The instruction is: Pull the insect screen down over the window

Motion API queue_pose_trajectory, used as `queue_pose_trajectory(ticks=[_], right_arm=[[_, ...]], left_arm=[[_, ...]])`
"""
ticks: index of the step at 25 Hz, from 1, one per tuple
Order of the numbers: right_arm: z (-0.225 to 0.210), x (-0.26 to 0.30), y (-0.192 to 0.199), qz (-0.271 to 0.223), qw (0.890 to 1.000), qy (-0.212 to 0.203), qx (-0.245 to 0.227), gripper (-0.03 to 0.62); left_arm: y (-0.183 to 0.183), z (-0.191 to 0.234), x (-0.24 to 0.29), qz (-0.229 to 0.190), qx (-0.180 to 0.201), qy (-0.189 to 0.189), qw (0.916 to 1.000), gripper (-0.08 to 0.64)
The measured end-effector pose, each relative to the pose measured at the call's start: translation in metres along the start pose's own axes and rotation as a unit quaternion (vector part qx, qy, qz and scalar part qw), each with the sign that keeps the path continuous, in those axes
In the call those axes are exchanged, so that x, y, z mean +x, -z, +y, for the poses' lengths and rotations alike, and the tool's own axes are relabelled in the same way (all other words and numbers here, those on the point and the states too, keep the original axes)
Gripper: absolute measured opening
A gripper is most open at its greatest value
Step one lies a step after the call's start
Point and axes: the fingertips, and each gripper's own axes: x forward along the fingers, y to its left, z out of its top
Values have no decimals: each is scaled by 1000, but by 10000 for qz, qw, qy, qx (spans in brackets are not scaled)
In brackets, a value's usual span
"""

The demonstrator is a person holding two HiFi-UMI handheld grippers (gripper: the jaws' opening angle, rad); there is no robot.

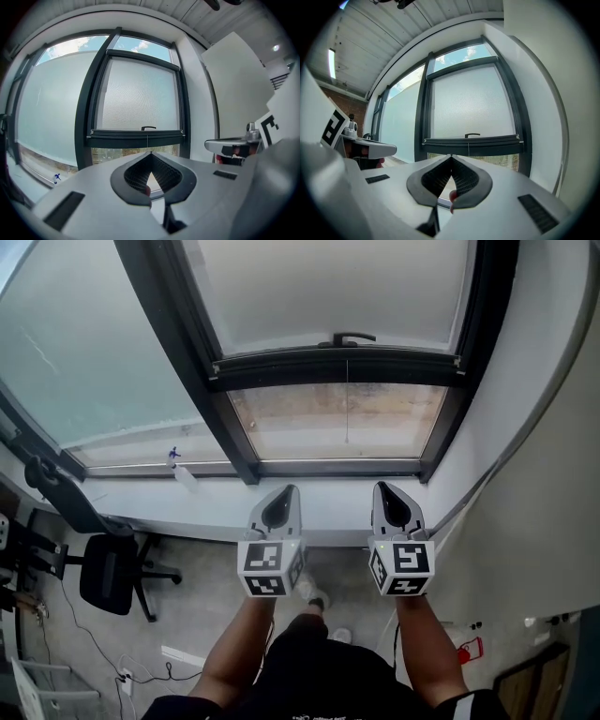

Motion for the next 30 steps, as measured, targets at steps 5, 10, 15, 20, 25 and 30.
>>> queue_pose_trajectory(ticks=[5, 10, 15, 20, 25, 30], right_arm=[[20, -18, 8, 53, 9999, -78, -83, 6], [34, -25, 10, 114, 9998, -46, -133, 6], [48, -34, 2, 166, 9998, 9, -55, 6], [68, -47, -1, 222, 9994, 226, -161, 6], [93, -69, 3, 332, 9980, 281, -457, 6], [115, -91, 7, 351, 9973, 364, -535, 5]], left_arm=[[11, 0, -26, 58, -5, -36, 10000, 3], [17, 2, -37, 85, -48, 61, 9999, 3], [13, 12, -52, 99, 129, 166, 9997, 3], [6, 33, -74, 76, 94, 139, 9998, 3], [16, 28, -96, 150, 42, 243, 9996, 3], [23, 20, -123, 137, 69, 430, 9990, 3]])
